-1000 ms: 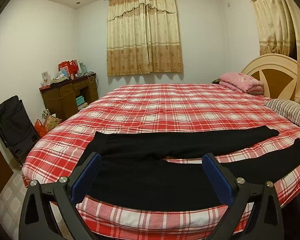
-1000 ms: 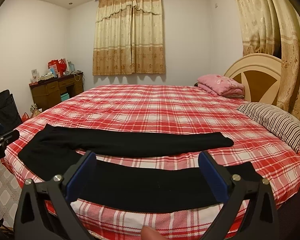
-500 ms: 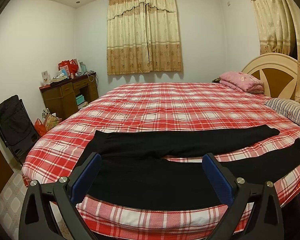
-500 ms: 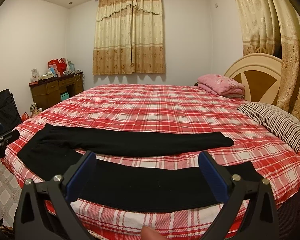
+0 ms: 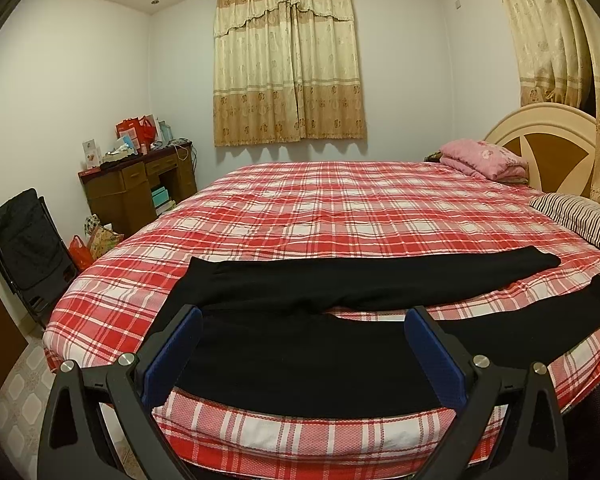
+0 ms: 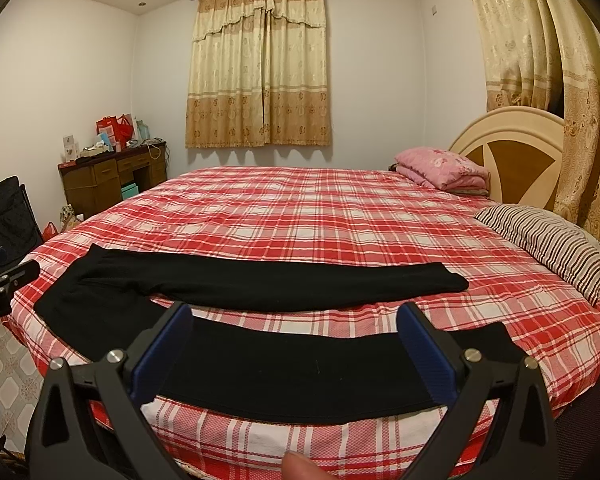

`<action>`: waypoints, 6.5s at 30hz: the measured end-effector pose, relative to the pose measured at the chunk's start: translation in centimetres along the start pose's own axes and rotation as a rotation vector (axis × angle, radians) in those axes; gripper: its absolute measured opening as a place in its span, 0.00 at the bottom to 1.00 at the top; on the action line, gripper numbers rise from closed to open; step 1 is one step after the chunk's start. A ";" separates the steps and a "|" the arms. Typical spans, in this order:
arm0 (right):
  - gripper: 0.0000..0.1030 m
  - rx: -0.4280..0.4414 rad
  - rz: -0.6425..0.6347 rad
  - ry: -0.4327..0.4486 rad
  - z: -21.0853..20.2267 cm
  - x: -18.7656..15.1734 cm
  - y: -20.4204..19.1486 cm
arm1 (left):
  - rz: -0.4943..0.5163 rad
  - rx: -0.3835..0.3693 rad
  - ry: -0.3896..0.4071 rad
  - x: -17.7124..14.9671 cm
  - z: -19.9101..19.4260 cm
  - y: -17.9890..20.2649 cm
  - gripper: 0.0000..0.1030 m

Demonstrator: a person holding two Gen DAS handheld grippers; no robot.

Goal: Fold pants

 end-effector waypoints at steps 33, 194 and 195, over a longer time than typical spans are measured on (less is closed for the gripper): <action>1.00 0.005 -0.023 -0.048 0.9 -1.5 -0.3 | 0.029 -0.009 -0.034 -1.4 3.0 -1.1 0.99; 0.07 0.741 -0.465 -0.403 15.0 -12.4 -14.3 | 0.331 -0.335 -0.054 -11.9 11.7 -19.9 0.10; 0.07 0.747 -0.458 -0.398 14.6 -12.0 -14.3 | 0.327 -0.340 -0.060 -12.2 11.5 -19.9 0.10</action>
Point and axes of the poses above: each gripper's, at about its wrist camera, not at the fingertips, and z roughly the way its jaws point, y to its right, x to its top, the point moved 7 cm from there along z, roughly the way its jaws point, and after that the axes turned 15 degrees about y, right-handed, at the moved point
